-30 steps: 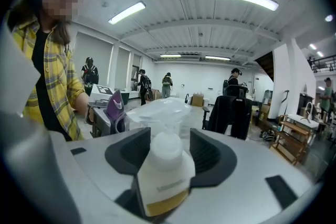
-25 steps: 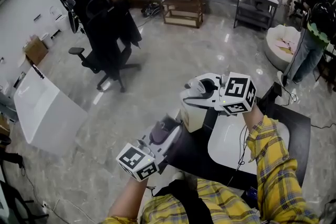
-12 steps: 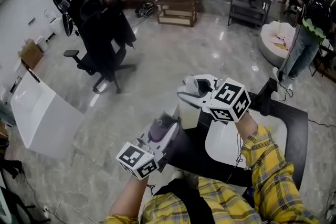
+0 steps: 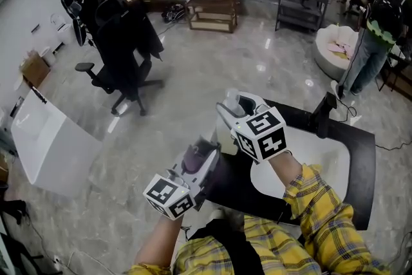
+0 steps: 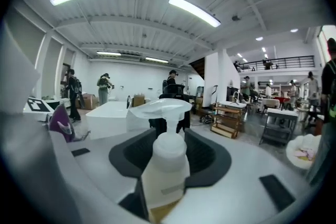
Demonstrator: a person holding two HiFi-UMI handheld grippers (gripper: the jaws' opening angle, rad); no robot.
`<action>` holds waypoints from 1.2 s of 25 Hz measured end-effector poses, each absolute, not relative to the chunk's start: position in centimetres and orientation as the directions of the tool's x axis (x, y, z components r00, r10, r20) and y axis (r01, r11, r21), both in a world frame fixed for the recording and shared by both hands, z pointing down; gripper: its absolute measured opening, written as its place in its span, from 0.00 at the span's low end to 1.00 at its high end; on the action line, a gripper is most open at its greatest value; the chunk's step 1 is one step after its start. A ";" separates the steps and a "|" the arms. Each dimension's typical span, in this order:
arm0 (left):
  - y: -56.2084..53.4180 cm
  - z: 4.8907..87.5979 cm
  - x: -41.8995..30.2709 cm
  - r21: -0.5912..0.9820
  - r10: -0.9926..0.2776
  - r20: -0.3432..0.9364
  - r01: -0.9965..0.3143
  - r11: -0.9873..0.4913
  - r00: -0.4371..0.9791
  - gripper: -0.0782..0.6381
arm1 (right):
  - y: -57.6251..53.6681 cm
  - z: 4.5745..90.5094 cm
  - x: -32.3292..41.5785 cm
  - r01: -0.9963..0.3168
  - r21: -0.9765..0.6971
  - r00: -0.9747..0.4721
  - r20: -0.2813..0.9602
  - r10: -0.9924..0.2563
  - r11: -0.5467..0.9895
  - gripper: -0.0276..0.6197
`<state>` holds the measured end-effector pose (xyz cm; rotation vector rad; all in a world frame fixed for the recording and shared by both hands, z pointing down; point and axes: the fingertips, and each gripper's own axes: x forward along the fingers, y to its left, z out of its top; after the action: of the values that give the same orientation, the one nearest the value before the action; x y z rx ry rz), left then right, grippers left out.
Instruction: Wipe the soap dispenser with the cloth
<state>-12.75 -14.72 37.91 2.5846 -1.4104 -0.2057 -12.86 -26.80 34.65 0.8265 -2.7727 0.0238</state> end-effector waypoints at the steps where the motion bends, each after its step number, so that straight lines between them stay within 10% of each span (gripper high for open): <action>1: -14.7 37.9 -12.8 0.233 -0.842 -0.031 -0.816 -0.530 0.538 0.19 | -26.9 34.7 -12.8 -0.568 0.048 -0.792 0.240 -0.562 0.821 0.29; 11: -14.7 37.8 -13.4 0.242 -0.843 -0.030 -0.814 -0.527 0.537 0.19 | -27.4 34.6 -12.6 -0.695 -0.002 -0.700 0.226 -0.677 0.719 0.29; 22: -15.6 38.1 -13.6 0.243 -0.829 -0.029 -0.800 -0.548 0.559 0.19 | -25.7 34.3 -13.0 -0.094 0.133 -0.954 0.273 -0.127 0.987 0.32; 30: -15.6 37.7 -13.4 0.237 -0.816 -0.034 -0.789 -0.567 0.577 0.19 | -24.8 35.0 -13.2 0.108 0.124 -0.941 0.334 0.061 0.986 0.31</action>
<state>-13.41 -15.63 37.67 2.6113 -1.3453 -0.2076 -13.21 -24.76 35.02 -0.1225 -2.7969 -0.2001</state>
